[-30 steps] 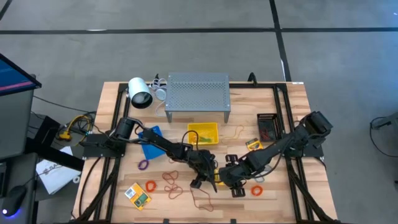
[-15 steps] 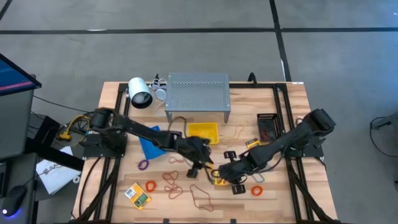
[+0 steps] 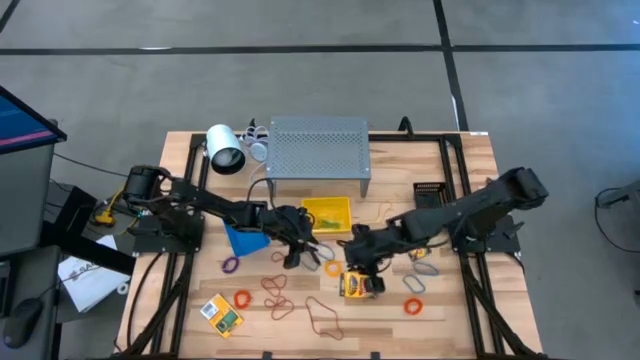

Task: Pick & Place Office Desk Supplies
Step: Put the yellow spring keychain into the yellow bin

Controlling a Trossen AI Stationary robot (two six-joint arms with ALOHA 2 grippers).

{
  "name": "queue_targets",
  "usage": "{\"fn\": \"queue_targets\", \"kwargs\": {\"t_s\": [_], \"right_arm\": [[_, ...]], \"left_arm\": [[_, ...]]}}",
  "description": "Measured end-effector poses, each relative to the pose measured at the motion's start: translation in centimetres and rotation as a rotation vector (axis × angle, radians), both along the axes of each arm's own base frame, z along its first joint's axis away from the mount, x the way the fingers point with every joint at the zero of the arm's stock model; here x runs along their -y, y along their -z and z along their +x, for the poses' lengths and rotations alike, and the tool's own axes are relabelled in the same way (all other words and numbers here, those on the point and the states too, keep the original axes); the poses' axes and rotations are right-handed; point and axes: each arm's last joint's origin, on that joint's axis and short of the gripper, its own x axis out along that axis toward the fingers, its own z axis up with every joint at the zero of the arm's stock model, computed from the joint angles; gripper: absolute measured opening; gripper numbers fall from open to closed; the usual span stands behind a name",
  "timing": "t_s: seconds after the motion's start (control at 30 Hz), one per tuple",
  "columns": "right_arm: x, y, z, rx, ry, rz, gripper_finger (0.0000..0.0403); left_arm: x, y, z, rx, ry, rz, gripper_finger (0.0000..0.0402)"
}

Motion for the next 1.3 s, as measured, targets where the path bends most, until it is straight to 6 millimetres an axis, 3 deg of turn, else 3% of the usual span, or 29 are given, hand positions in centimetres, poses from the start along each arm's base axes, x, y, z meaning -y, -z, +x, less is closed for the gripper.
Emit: {"fn": "queue_targets", "kwargs": {"t_s": [0.23, 0.47, 0.8, 0.97, 1.3], "right_arm": [[1.1, 3.6, 2.3, -0.073, -0.020, 0.049, 0.0049], [0.8, 6.7, 3.6, -0.121, -0.063, 0.097, 0.0049], [0.7, 8.7, 4.2, -0.143, -0.080, 0.078, 0.0049], [0.8, 8.6, 4.3, -0.105, -0.097, 0.003, 0.0049], [1.2, 8.4, 4.7, -0.067, -0.163, -0.029, 0.0058]], "left_arm": [[0.0, 0.2, -0.1, -0.013, -0.001, 0.007, 0.0094], [-0.1, -0.1, -0.3, -0.012, 0.019, 0.040, 0.0094], [-1.7, -6.9, -3.1, 0.157, -0.093, 0.133, 0.0094], [-2.0, -9.1, -4.5, 0.205, -0.105, 0.129, 0.0094], [-2.6, -6.6, -7.5, 0.301, -0.176, 0.042, 0.0094]]}}
